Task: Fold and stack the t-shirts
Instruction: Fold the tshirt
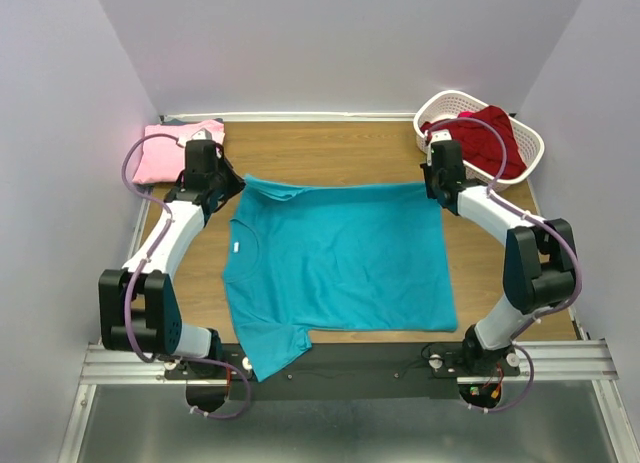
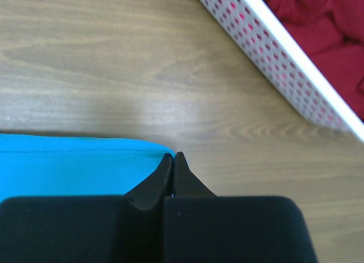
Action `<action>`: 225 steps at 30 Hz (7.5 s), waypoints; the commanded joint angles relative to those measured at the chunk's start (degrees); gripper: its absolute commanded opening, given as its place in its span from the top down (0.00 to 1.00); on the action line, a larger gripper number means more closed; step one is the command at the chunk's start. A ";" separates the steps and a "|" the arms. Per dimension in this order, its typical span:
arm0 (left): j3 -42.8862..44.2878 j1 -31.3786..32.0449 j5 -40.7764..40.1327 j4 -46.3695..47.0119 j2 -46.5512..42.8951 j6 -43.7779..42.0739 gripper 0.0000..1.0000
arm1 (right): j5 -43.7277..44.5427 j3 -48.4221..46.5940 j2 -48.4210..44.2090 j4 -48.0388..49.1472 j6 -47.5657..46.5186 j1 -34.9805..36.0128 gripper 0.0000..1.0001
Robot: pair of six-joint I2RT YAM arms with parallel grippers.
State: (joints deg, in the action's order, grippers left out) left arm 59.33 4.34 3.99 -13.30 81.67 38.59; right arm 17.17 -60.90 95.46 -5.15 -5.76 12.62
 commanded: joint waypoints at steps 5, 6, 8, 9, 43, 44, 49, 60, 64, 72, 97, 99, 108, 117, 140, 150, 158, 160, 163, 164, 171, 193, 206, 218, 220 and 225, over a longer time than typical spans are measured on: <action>-5.89 0.50 -0.39 -4.01 -7.92 5.79 1.00 | 3.31 -1.24 -3.43 -10.49 9.45 -0.58 0.99; -7.37 0.58 -0.21 -4.19 -9.32 6.32 1.00 | 3.31 -0.71 -3.87 -10.67 10.32 -0.58 0.99; -8.96 0.58 0.14 -4.37 -11.52 7.55 1.00 | 3.31 0.69 -5.28 -11.02 11.73 -0.67 0.99; -10.54 0.58 0.23 -4.54 -12.40 7.99 1.00 | 3.31 1.22 -5.72 -11.20 12.26 -0.58 0.99; -33.75 2.87 6.91 -3.66 -25.50 19.68 1.00 | 3.58 9.22 -3.79 -12.70 20.52 -0.58 0.99; -34.19 2.96 7.26 -3.58 -25.68 20.12 1.00 | 3.57 9.31 -3.70 -12.78 20.79 -0.58 0.99; -34.81 3.40 6.83 -4.53 -28.93 21.53 1.00 | 3.57 8.79 -3.09 -12.78 20.88 -0.58 0.99; -29.88 3.40 2.42 -8.50 -29.99 19.33 1.00 | 5.59 8.78 -5.19 -14.10 20.96 -0.67 0.99; -31.73 3.40 3.48 -8.41 -30.51 20.03 1.00 | 5.86 9.57 -6.07 -15.50 21.23 -0.49 0.99; -34.19 3.48 4.10 -8.85 -32.27 20.65 1.00 | -0.02 11.16 -6.69 -17.61 24.13 -0.58 0.83; -18.21 2.08 -9.88 0.37 -15.00 -1.14 0.12 | -22.88 9.05 -17.32 -13.84 25.80 -10.15 0.27; -16.80 1.99 -9.09 1.17 -9.90 -2.89 0.14 | -23.15 9.05 -18.37 -13.57 25.80 -10.77 0.27; -11.08 1.81 -9.53 5.74 4.10 -3.96 0.29 | -26.39 10.98 -10.30 -6.46 30.19 -17.10 0.50; -7.04 1.81 -7.07 6.71 12.46 -4.84 0.37 | -31.92 10.98 -3.09 -1.98 28.79 -19.92 0.54; -5.63 1.73 -9.43 5.57 16.07 -4.75 0.72 | -32.03 12.83 2.36 1.46 27.29 -20.80 0.93; 0.69 1.11 -14.80 3.02 18.79 -6.16 0.86 | -30.26 7.65 4.20 1.10 23.43 -21.41 0.99; 1.49 1.29 -12.61 3.02 19.76 -6.68 0.57 | -33.16 4.39 5.70 -0.65 22.28 -21.32 0.82; 0.97 1.37 -12.08 3.02 17.40 -6.51 0.37 | -33.43 4.04 4.05 -2.40 22.37 -20.80 0.66; 0.00 1.81 -11.99 2.49 12.23 -6.16 0.17 | -30.90 3.95 -0.08 -5.12 22.98 -19.31 0.54; -0.44 1.90 -12.25 2.23 10.63 -6.07 0.13 | -29.66 3.95 -1.32 -6.01 23.33 -18.87 0.54; -3.69 6.20 -14.36 -0.58 -3.34 -5.81 0.11 | -31.75 7.63 -11.33 -7.60 27.72 -18.07 0.55; -8.09 19.04 -11.63 1.00 -2.12 -4.13 0.22 | -39.75 13.79 -5.47 1.28 35.91 -18.07 0.70; -16.26 18.60 -11.02 -0.32 -11.87 -1.59 0.23 | -32.55 21.71 -4.93 0.84 33.89 -19.65 0.75; -18.28 18.51 -12.08 -2.70 -18.39 2.71 0.16 | -34.75 18.19 -16.00 -3.46 32.13 -19.57 0.68; -18.55 18.51 -11.99 -2.26 -18.39 3.24 0.14 | -35.62 17.23 -17.06 -3.99 31.60 -19.30 0.67; -19.08 18.43 -11.81 -2.43 -17.25 4.21 0.09 | -36.69 16.17 -16.18 -5.57 31.24 -16.84 0.66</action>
State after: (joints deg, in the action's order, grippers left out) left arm 41.21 23.20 -6.46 -15.77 64.20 40.88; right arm -18.98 -43.55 79.07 -7.57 26.48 -5.85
